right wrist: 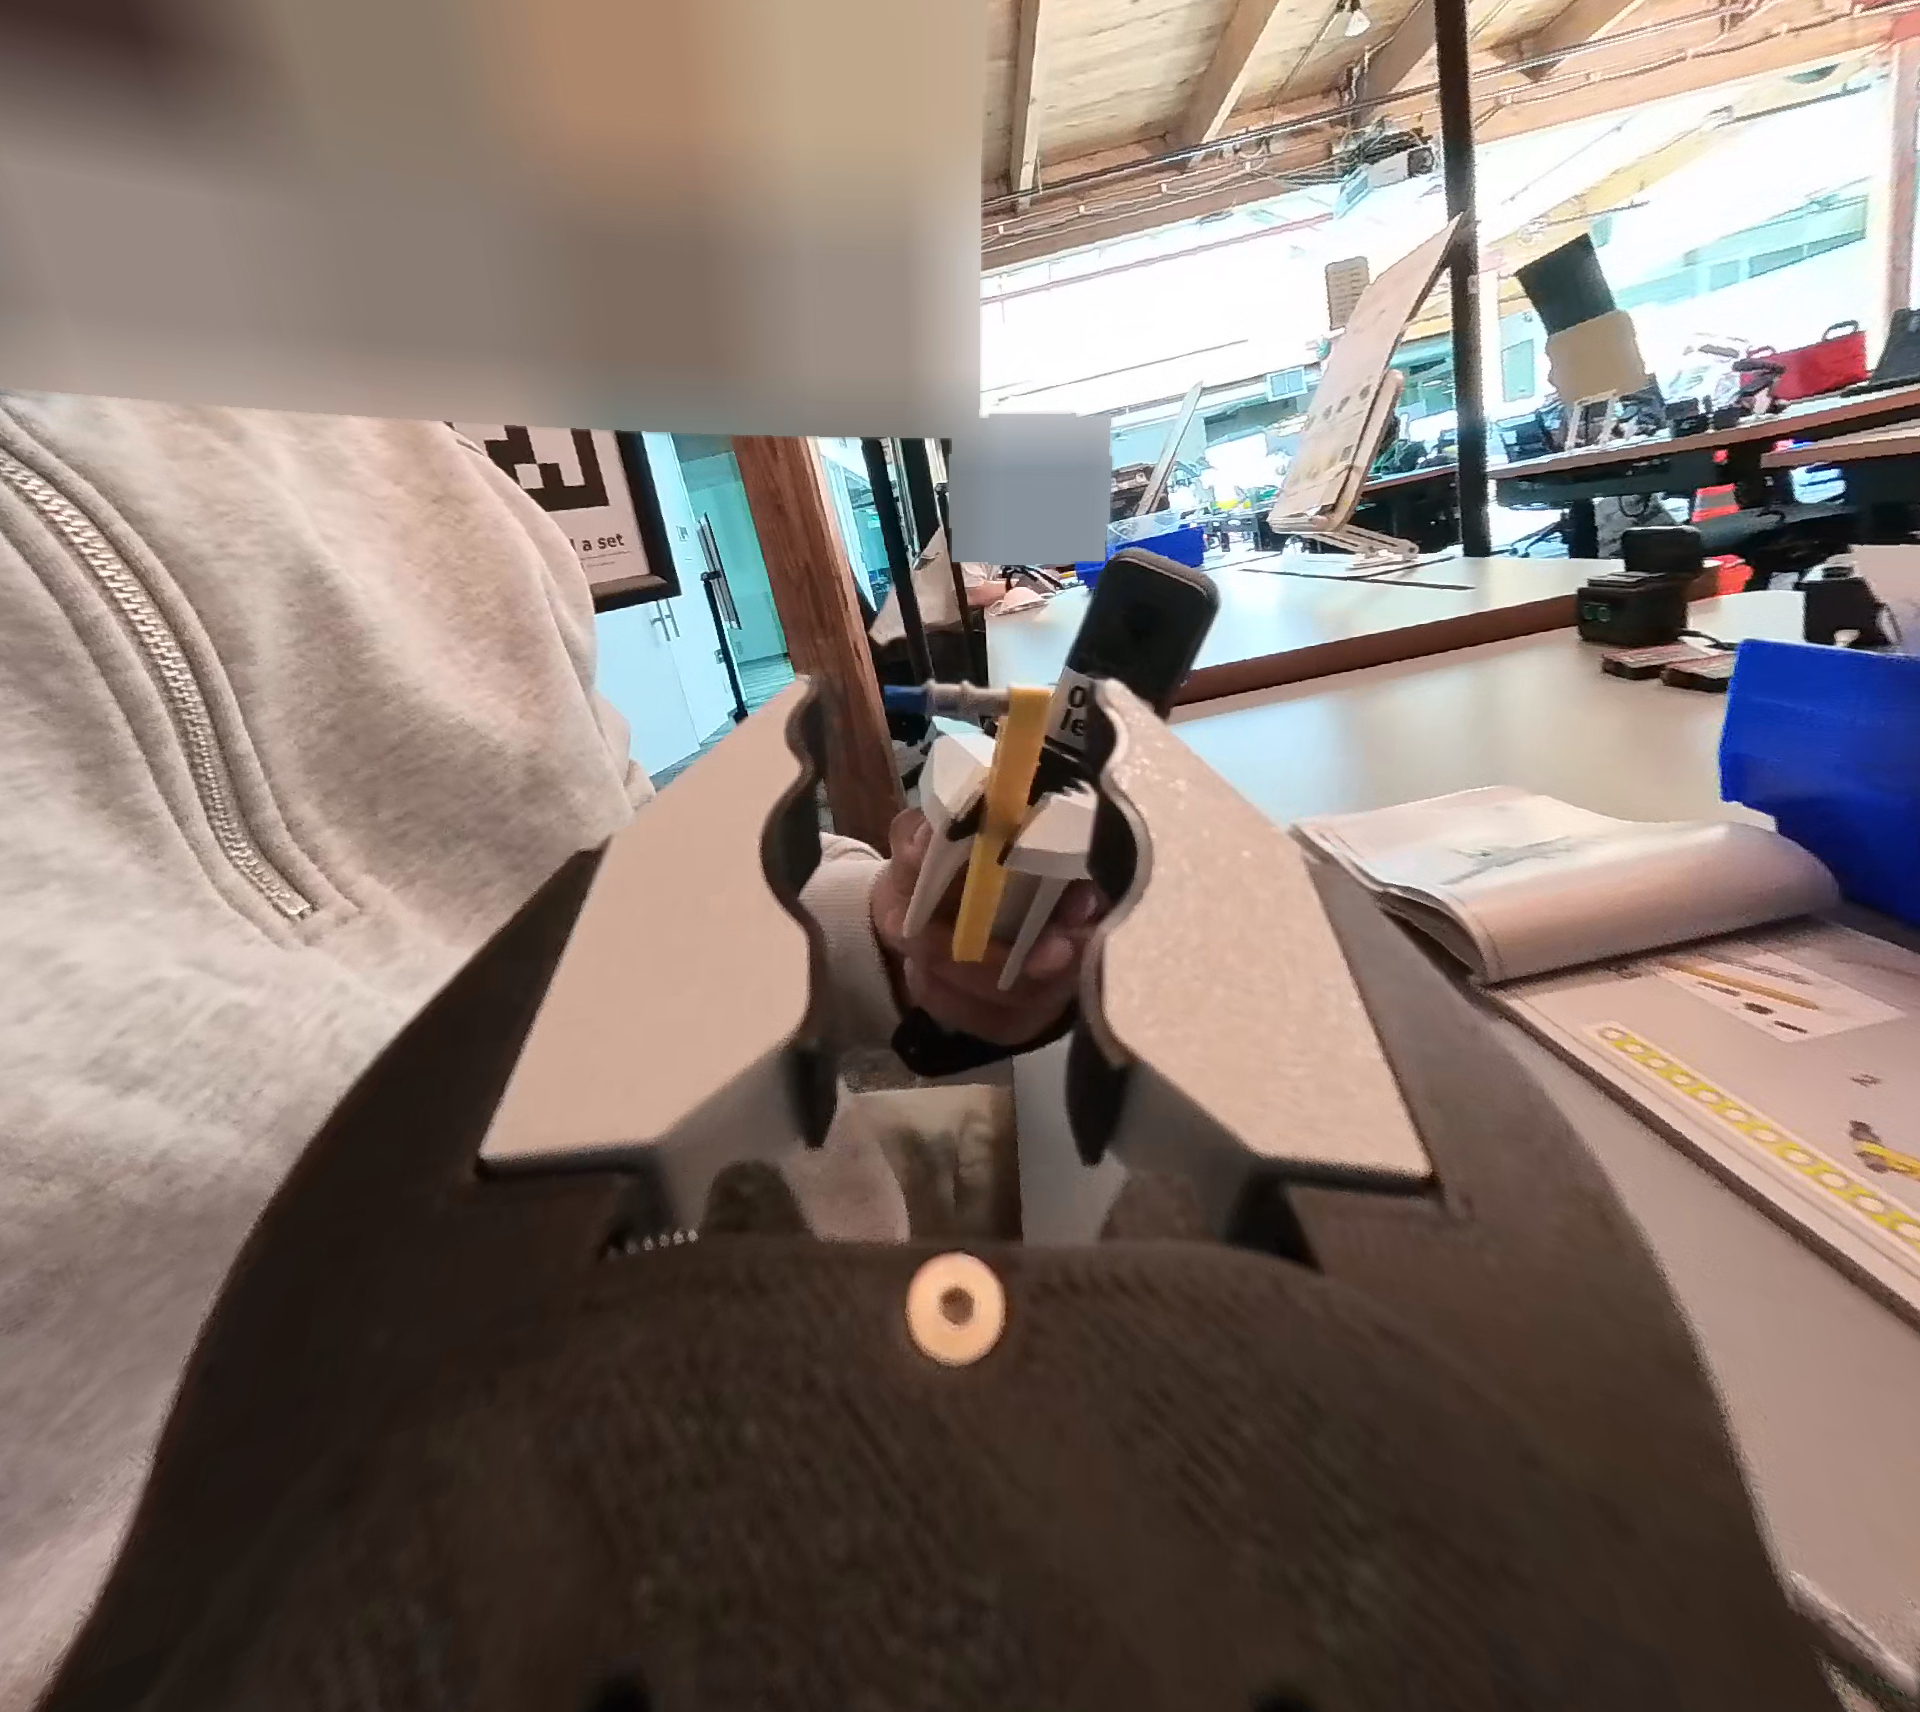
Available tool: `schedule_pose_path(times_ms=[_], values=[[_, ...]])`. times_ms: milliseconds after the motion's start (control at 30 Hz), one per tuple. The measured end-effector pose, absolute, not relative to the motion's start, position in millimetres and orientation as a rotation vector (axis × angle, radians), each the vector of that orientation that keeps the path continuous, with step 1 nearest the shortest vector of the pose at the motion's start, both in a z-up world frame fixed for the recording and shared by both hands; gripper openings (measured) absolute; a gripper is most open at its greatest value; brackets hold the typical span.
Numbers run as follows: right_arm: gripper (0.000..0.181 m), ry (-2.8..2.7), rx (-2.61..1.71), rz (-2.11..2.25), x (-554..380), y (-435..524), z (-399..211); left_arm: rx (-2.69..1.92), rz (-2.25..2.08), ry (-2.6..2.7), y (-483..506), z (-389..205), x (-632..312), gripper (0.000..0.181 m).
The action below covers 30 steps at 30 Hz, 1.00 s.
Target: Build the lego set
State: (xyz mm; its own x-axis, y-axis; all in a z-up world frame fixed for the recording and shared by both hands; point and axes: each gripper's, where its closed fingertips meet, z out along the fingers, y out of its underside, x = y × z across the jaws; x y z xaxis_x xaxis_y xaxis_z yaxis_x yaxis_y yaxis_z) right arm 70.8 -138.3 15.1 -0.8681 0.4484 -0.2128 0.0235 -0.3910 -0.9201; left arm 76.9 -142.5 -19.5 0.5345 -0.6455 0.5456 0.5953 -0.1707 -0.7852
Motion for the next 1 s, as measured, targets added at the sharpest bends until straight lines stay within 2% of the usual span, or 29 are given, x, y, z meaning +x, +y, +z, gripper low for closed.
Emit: schedule_pose_path(times_ms=[100,433,1000], values=[[0.04,-1.553,-0.633,2.343,72.0,-139.3,16.4,-1.357,-1.106,0.052,-142.5,-20.1,78.0,0.005],[0.03,-1.567,-0.629,2.362,73.3,-139.6,15.7,-1.367,-1.112,0.066,-142.4,-21.0,81.8,0.006],[0.028,-1.616,-0.639,2.338,73.6,-139.3,14.4,-1.372,-1.122,0.065,-142.1,-21.8,82.9,0.006]])
